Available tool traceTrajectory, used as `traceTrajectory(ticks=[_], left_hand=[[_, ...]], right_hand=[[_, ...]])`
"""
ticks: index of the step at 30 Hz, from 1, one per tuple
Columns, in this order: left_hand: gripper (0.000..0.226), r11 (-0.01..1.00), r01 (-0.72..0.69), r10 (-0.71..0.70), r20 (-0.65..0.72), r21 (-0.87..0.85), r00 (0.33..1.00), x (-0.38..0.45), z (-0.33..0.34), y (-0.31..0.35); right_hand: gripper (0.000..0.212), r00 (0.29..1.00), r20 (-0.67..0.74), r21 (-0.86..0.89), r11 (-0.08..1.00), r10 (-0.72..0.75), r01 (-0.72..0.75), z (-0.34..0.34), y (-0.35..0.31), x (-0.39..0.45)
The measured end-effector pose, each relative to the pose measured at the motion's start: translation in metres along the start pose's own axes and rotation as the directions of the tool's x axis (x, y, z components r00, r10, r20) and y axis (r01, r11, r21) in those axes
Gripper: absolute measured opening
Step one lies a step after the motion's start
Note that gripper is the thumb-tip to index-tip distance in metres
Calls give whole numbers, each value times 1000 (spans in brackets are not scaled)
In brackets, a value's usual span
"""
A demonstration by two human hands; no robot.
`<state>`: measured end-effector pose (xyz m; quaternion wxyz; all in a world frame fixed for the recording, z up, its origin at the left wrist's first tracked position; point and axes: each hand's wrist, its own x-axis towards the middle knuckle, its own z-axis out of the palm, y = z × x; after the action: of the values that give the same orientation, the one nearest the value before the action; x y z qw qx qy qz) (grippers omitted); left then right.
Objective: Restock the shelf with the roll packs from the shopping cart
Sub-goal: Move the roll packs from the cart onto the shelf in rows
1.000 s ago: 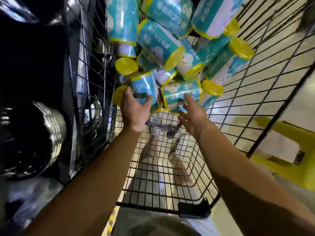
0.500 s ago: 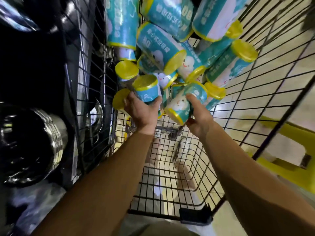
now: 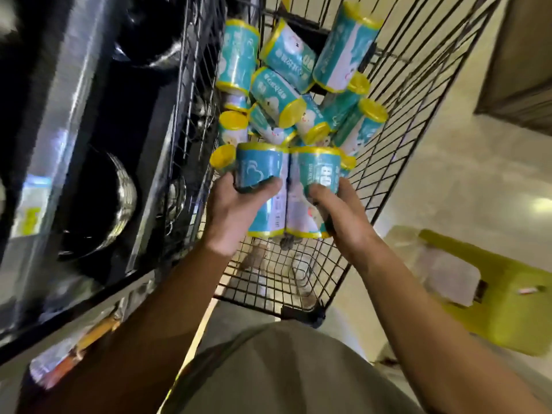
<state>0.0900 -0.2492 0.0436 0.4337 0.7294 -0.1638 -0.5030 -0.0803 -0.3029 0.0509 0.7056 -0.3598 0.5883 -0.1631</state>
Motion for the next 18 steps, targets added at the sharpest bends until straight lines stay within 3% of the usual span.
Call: traceTrajectory(ticks=[3, 6, 9, 11, 18], left_hand=[[64, 1000, 11, -11, 17, -16, 1000, -46, -7, 11], [63, 996, 7, 6, 132, -91, 991, -91, -13, 12], [73, 986, -31, 67, 220, -165, 973, -136, -16, 9], [81, 976, -56, 93, 168, -212, 981, -166, -14, 6], [66, 951, -193, 160, -148, -242, 976, -241, 5, -31]], right_hand=[[50, 995, 19, -108, 990, -95, 96, 0, -8, -40], [42, 984, 11, -138, 974, -180, 180, -11, -10, -69], [60, 980, 45, -125, 972, -196, 200, -25, -2, -94], [71, 974, 65, -80, 972, -217, 222, -35, 7, -115], [58, 912, 266, -102, 932, -311, 347, -45, 28, -183]])
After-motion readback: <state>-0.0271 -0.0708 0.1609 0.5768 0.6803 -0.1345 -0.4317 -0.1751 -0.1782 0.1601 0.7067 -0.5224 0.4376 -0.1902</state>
